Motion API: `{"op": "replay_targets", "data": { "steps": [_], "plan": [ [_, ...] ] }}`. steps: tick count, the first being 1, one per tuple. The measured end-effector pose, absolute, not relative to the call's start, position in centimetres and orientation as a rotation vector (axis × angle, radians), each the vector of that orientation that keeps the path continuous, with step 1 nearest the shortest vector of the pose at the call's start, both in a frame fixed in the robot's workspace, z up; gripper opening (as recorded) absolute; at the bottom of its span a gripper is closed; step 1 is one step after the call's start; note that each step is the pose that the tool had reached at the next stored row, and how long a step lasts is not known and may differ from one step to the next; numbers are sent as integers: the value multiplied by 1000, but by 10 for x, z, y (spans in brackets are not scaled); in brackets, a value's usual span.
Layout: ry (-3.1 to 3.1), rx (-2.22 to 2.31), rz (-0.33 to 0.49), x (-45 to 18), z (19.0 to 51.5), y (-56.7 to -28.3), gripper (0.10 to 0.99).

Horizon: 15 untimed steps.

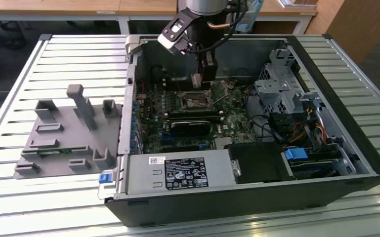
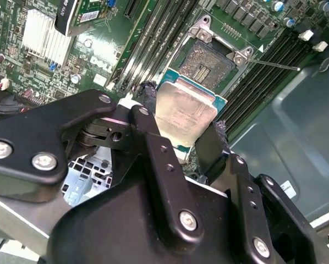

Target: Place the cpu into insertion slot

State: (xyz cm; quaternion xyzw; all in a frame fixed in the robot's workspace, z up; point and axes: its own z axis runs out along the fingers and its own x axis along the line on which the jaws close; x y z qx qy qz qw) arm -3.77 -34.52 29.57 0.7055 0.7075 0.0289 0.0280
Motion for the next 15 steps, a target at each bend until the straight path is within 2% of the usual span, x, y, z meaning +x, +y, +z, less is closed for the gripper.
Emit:
{"op": "replay_targets", "data": {
  "steps": [15],
  "plan": [
    [2188, 2174, 89, -38, 280, -342, 533]
  ]
}}
